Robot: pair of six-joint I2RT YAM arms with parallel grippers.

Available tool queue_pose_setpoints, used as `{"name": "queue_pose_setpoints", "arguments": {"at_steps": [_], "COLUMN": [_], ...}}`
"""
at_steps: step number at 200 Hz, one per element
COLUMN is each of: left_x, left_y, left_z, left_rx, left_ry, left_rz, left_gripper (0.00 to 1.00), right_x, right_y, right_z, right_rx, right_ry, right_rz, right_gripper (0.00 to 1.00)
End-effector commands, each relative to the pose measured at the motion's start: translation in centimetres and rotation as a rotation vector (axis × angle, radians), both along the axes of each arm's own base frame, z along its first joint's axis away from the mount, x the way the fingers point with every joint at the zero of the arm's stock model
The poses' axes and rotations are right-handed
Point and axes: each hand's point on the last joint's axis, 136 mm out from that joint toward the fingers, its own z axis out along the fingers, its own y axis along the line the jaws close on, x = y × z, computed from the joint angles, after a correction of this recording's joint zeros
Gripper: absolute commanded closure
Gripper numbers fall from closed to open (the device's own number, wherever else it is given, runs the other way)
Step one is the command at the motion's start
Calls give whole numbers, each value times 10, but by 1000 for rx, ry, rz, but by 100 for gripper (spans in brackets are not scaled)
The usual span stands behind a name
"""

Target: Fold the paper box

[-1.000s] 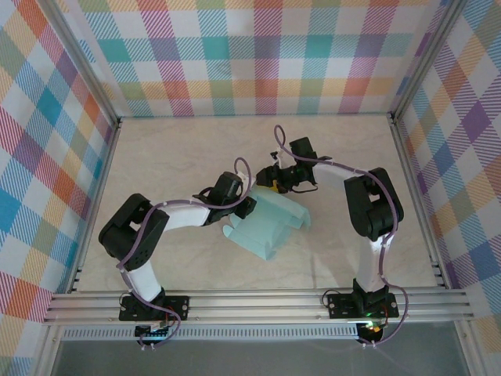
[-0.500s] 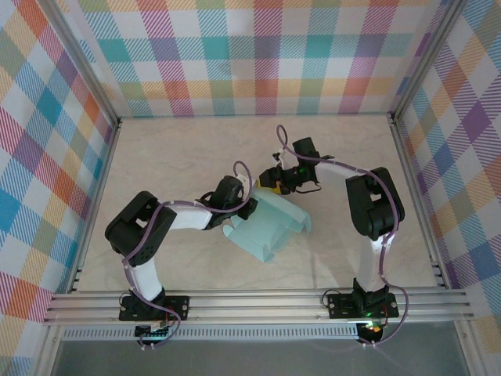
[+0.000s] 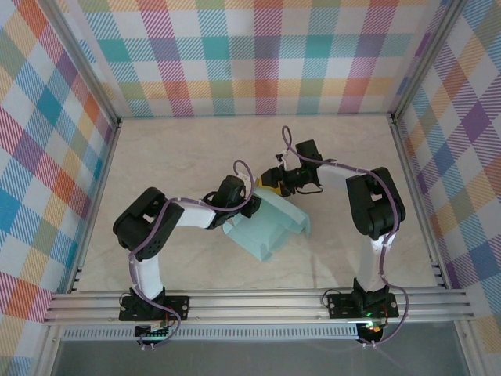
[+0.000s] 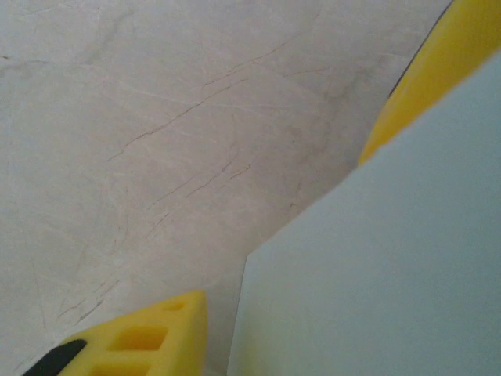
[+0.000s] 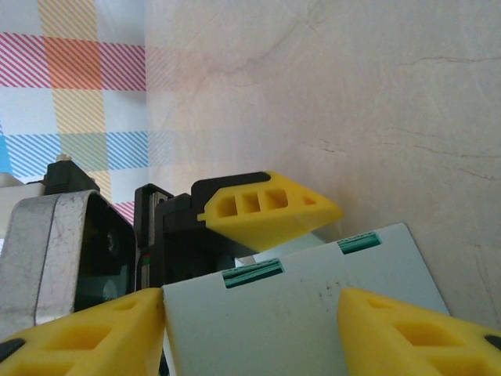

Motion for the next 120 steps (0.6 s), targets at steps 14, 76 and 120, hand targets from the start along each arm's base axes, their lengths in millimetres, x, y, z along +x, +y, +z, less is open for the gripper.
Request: {"name": "queue_pose_setpoints", "arguments": {"at_steps": [14, 76, 120], "left_x": [10, 17, 17], "left_y": [-9, -8, -7], "left_z": [3, -3, -3], "left_rx": [-21, -16, -8], "left_ry": [-15, 6, 7], "left_rz": [13, 57, 62], "left_gripper": [72, 90, 89], "right_x": [-29, -33, -35], "right_y": [11, 14, 15], "right_z": [-13, -14, -15], "right_rx": [35, 43, 42], "right_ry": [114, 130, 128], "right_rz": [66, 66, 68], "right_gripper": [41, 42, 42]}}
